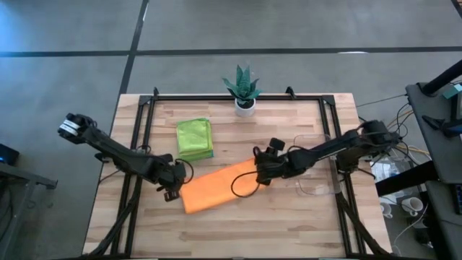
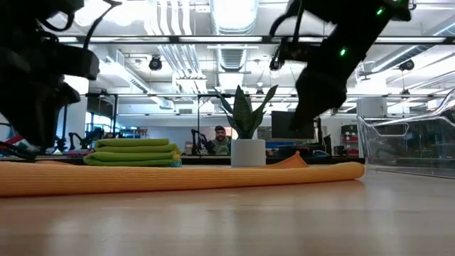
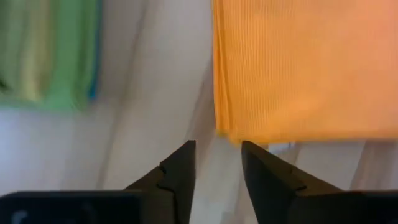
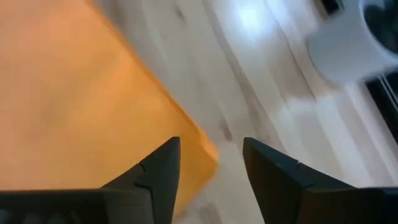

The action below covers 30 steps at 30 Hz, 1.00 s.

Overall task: Fold microfiber towels
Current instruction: Fold the orange towel on the table

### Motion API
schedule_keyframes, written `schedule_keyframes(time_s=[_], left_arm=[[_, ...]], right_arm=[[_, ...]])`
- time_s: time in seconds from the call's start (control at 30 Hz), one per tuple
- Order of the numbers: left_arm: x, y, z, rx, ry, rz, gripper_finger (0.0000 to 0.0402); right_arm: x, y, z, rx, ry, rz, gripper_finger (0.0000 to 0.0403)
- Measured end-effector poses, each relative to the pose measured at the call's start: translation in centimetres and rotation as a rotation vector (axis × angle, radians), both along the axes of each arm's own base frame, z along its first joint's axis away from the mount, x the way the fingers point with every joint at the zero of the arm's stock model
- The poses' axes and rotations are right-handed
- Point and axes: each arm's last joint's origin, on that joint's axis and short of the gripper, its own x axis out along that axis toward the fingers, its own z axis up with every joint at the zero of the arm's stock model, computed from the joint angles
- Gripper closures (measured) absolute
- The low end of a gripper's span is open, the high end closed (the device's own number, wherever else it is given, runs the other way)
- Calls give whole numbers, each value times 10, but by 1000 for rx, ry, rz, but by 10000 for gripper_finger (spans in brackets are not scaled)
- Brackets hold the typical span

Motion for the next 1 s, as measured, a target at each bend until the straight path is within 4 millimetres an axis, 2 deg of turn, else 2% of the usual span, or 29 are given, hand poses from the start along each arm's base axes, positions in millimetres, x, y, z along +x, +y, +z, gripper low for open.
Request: schedule_keyframes(time_s=[0.13, 0.2, 0.3, 0.4, 0.47, 0.53, 0.67, 0.87, 1.0], left_arm=[[0, 3, 12, 54, -188, -16, 279], [7, 0, 17, 27, -338, -54, 279], [21, -6, 18, -57, -622, -94, 279], [32, -14, 5, -166, -816, -159, 279], [33, -16, -13, -204, -801, -179, 279], [34, -17, -31, -241, -704, -146, 279], [40, -30, -56, -397, -546, -105, 279], [63, -60, -61, -475, -520, -143, 279], [77, -68, -50, -463, -563, -175, 279]], right_arm=[[-1, 19, 9, 77, -164, 171, 227], [1, 27, 8, 150, -235, 233, 227], [6, 34, -5, 295, -257, 258, 227], [14, 44, -28, 411, -190, 277, 227], [19, 50, -39, 427, -131, 295, 227], [18, 52, -47, 414, -19, 297, 227], [9, 41, -48, 325, 241, 277, 227], [8, 15, -41, 144, 393, 332, 227], [9, 7, -21, 59, 491, 335, 227]])
